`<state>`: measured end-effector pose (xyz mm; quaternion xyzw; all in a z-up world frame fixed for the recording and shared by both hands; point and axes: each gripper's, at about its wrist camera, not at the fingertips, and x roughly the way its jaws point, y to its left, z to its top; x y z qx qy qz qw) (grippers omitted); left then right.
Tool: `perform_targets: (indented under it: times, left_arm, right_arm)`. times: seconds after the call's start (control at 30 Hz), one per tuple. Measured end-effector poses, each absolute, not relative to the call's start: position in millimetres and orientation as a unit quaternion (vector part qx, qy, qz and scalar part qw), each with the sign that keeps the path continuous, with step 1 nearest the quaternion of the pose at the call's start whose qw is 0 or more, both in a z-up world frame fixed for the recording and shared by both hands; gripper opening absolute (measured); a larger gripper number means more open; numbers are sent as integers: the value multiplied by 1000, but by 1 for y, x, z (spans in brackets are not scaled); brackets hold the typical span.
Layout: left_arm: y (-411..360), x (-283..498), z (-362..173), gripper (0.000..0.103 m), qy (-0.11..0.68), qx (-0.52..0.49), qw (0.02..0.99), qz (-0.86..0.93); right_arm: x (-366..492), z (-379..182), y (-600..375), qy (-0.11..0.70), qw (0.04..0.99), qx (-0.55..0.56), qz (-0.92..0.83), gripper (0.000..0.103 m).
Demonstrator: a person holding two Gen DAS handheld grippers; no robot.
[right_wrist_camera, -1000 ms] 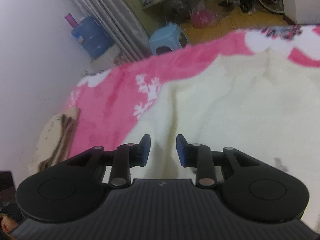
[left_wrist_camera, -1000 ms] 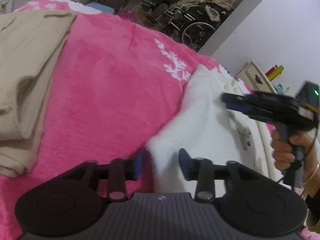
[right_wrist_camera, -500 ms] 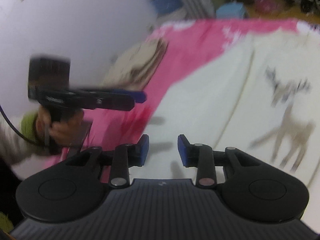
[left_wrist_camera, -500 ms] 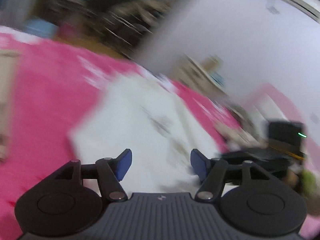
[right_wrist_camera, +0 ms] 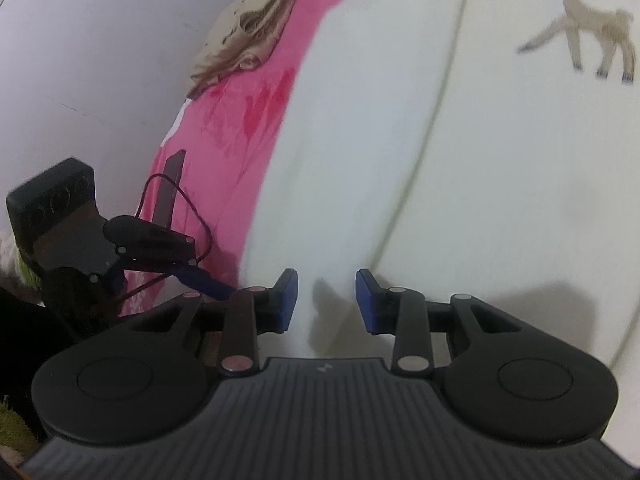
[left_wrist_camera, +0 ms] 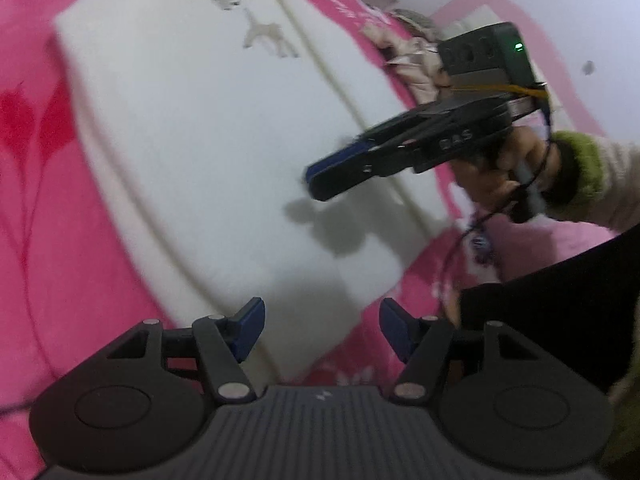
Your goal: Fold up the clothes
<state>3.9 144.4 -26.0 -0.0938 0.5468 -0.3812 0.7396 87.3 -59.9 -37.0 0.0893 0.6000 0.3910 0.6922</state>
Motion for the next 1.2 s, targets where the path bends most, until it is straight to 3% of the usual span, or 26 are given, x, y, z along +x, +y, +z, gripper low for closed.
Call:
perform_targets:
  times: [0.5,0.6,0.7,0.77,1.2]
  left_arm:
    - [147,3,-48,40,552,-68,764,-327]
    - [143,5,-52,28,550,-69,768,-321]
    - [147,6,-52,11,548,-79,772,-313]
    - [151,5,-50,9,544,-85,774,-312]
    - [160,1,-43,9,543,-75,781,-300]
  right_arm:
    - [73,-53,-45,619,685,88,374,31]
    - [74,-53,-43,616,687,82,377,28]
    - [73,-51,-43,609,693,71,379,17]
    - [72,-49,-42,603,696,63,384,11]
    - [70,-47,-34,590,700,43,400,10]
